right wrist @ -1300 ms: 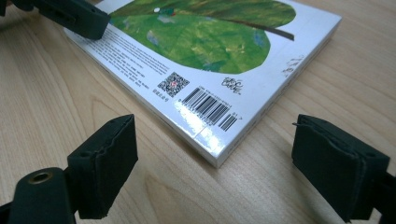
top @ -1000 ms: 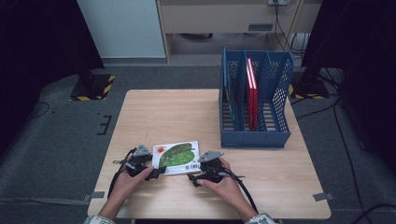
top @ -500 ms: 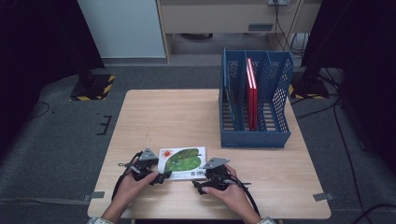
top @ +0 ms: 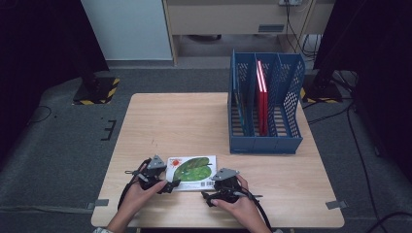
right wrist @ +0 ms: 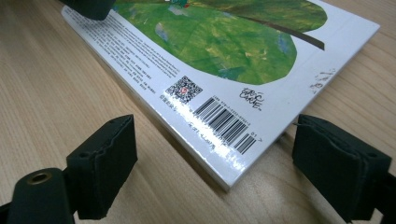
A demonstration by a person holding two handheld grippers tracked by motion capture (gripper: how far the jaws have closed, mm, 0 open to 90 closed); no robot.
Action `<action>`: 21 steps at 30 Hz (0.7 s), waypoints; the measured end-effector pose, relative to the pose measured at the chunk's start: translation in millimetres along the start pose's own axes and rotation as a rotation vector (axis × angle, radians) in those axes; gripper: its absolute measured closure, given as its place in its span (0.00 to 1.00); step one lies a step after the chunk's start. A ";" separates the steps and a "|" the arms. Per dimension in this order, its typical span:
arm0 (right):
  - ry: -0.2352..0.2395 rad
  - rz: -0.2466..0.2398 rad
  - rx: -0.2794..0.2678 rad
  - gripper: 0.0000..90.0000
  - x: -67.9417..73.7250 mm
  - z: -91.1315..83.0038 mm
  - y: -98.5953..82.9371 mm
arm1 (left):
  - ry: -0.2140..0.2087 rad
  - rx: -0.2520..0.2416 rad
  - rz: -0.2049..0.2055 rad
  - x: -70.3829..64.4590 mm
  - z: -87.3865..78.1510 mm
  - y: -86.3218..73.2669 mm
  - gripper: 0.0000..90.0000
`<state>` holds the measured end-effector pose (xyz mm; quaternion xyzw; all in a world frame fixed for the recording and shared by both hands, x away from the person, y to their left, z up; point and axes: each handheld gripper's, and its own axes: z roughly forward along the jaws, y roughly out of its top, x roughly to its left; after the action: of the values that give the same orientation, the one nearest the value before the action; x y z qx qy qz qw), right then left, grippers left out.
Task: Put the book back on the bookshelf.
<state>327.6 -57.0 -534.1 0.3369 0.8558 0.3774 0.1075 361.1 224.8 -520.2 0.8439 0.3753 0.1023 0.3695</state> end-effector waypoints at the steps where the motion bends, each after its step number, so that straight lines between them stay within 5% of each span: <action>1: -0.002 -0.003 0.000 0.14 0.0 0.5 0.1 | 0.003 -0.003 0.004 2.1 0.2 1.9 0.13; 11: -0.033 -0.029 -0.003 0.09 6.0 4.9 -1.0 | -0.034 0.016 -0.002 21.7 13.4 21.4 0.12; 21: -0.041 -0.035 0.003 0.08 7.0 5.5 -0.5 | -0.023 0.049 -0.014 31.0 23.4 25.0 0.11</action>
<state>324.5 -49.4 -537.8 0.3296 0.8598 0.3673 0.1313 407.2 222.8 -522.5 0.8512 0.3793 0.0808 0.3536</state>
